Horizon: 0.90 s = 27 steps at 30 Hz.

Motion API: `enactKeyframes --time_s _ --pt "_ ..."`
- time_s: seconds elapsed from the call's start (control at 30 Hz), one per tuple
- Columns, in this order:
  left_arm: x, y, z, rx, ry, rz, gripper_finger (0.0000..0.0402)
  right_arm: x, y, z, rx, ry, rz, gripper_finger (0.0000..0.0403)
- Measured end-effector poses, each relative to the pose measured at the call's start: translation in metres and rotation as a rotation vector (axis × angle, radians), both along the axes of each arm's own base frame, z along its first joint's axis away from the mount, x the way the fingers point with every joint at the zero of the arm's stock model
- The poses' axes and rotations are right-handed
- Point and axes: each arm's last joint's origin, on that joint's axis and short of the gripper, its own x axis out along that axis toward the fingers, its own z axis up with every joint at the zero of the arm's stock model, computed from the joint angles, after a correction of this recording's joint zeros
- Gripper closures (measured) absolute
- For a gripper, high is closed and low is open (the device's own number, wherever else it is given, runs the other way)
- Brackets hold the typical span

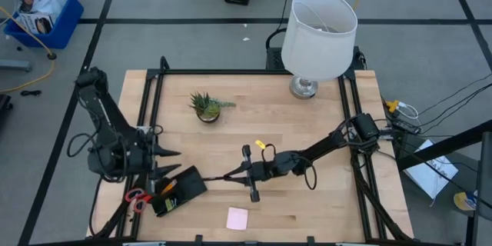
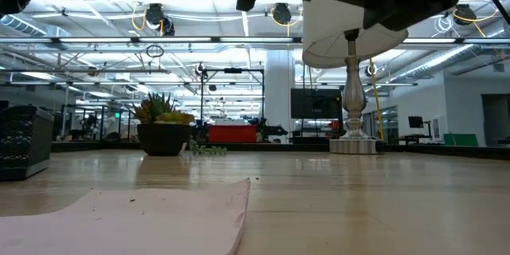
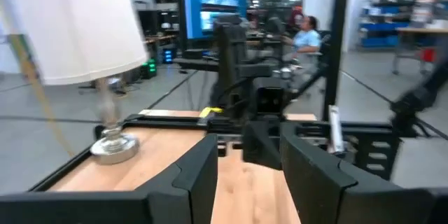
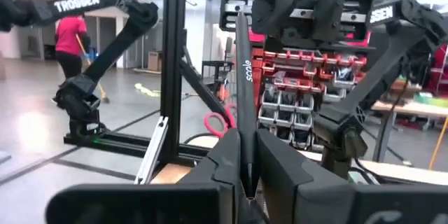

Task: Pick and place office supplies into organizer
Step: Put the pen into the top left section of the desk organizer

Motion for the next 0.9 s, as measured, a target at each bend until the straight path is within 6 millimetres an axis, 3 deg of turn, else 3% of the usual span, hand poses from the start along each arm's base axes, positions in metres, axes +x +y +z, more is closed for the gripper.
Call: enactKeyframes --time_s 0.13,0.43,0.63,0.9 --pt "0.001 -0.008 -0.003 0.008 -0.002 -0.075 0.0245 0.003 0.001 0.004 -0.006 -0.063 -0.018 0.0372" --pt "0.013 -0.016 -0.001 -0.004 -0.067 -0.199 0.0245 0.012 -0.017 0.022 0.051 -0.168 -0.047 0.0375" --pt "0.029 -0.007 -0.001 -0.016 -0.075 -0.124 0.0245 0.020 -0.019 0.029 0.035 -0.157 -0.012 0.0371" --pt "0.047 0.006 0.001 -0.065 -0.113 -0.171 0.0245 0.025 -0.027 0.030 0.050 -0.137 -0.027 0.0370"
